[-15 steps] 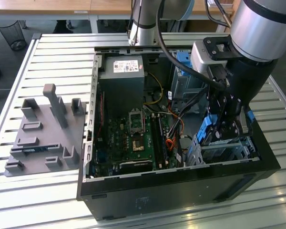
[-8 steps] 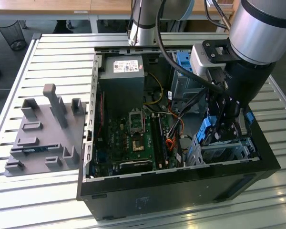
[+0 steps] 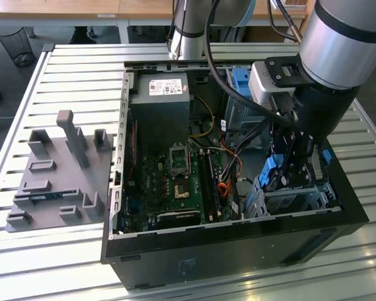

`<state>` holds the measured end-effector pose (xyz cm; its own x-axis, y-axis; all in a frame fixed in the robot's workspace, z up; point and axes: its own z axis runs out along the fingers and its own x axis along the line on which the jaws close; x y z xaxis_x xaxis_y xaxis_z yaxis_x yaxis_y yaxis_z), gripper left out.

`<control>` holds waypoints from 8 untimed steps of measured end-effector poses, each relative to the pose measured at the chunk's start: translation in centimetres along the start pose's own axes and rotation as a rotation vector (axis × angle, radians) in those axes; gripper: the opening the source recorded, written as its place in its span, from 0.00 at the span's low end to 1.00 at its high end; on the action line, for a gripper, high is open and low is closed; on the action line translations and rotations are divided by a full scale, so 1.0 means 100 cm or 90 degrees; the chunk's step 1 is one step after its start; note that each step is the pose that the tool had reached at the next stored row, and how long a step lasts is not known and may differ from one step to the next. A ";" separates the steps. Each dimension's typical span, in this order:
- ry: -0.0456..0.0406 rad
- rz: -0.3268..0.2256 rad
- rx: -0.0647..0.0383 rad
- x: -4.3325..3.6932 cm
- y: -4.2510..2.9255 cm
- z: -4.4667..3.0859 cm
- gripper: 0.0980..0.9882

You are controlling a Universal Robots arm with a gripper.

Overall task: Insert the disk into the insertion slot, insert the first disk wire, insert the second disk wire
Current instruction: 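Insert the disk into the insertion slot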

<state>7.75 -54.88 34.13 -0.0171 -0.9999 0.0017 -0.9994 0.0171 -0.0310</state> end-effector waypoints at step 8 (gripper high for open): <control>0.0001 0.000 0.000 0.0000 0.0001 0.0034 0.30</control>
<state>7.75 -54.88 33.79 -0.0172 -0.9999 0.0018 -0.9994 0.0171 -0.0310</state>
